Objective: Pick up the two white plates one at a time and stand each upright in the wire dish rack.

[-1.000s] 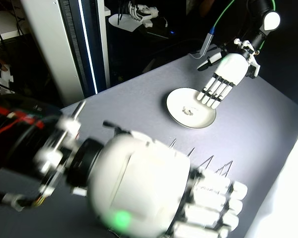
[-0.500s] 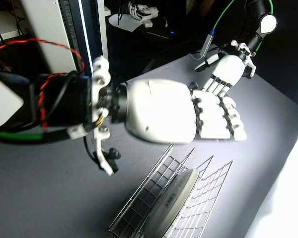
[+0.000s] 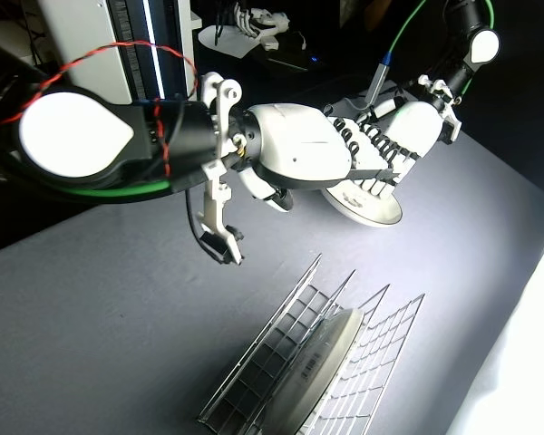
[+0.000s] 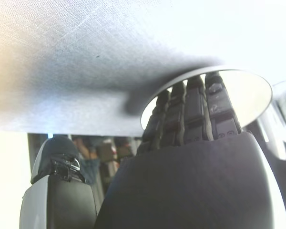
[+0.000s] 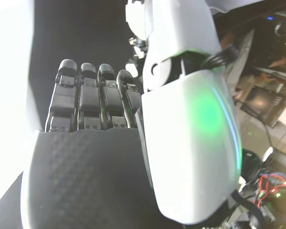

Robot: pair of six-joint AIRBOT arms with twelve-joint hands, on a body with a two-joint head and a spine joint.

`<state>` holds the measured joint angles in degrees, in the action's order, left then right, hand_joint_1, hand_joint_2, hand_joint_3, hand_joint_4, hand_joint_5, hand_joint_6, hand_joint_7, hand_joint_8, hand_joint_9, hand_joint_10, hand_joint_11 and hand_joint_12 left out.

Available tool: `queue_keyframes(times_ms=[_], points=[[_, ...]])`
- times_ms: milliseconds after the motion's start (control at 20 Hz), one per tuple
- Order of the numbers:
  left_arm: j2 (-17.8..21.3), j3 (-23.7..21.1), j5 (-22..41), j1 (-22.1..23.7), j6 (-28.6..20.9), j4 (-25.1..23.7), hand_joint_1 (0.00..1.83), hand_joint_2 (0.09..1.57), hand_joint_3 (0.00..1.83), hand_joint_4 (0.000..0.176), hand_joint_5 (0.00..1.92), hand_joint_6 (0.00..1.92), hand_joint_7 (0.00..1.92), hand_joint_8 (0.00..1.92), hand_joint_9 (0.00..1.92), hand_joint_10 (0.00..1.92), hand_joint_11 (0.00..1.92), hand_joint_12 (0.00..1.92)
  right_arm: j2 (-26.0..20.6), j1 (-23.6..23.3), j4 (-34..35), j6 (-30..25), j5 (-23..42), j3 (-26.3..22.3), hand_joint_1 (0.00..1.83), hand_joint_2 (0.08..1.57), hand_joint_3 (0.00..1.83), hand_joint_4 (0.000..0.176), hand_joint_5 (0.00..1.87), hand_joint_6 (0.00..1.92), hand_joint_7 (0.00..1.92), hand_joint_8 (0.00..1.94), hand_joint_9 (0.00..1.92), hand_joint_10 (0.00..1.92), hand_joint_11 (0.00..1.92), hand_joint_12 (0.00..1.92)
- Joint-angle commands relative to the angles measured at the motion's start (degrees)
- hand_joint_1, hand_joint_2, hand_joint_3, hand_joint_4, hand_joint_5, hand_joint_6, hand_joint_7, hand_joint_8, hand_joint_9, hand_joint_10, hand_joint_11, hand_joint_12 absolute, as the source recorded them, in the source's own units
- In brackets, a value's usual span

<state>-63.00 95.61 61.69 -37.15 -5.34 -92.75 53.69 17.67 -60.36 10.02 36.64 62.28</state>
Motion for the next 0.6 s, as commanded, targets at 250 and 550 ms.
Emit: queue_keyframes(times_ms=[250, 550], points=[[-0.76, -0.45, 1.83, -1.5, 0.0, -0.35, 0.0, 1.06, 0.0, 0.0, 0.05, 0.01, 0.0, 0.0, 0.0, 0.0, 0.0, 0.0, 2.49, 1.56, 0.93, -0.04, 0.47, -0.45, 1.45, 0.95, 0.01, 0.0, 0.0, 0.0, 0.0, 0.0, 0.0, 0.0, 0.0, 0.0], [-0.83, -0.46, 1.83, -1.56, 0.06, -0.29, 0.0, 1.05, 0.0, 0.0, 0.04, 0.0, 0.0, 0.0, 0.0, 0.0, 0.0, 0.0, 8.0, 2.31, 0.79, 0.43, -2.61, 0.77, 1.42, 0.98, 0.01, 0.0, 0.0, 0.0, 0.0, 0.0, 0.0, 0.0, 0.0, 0.0]])
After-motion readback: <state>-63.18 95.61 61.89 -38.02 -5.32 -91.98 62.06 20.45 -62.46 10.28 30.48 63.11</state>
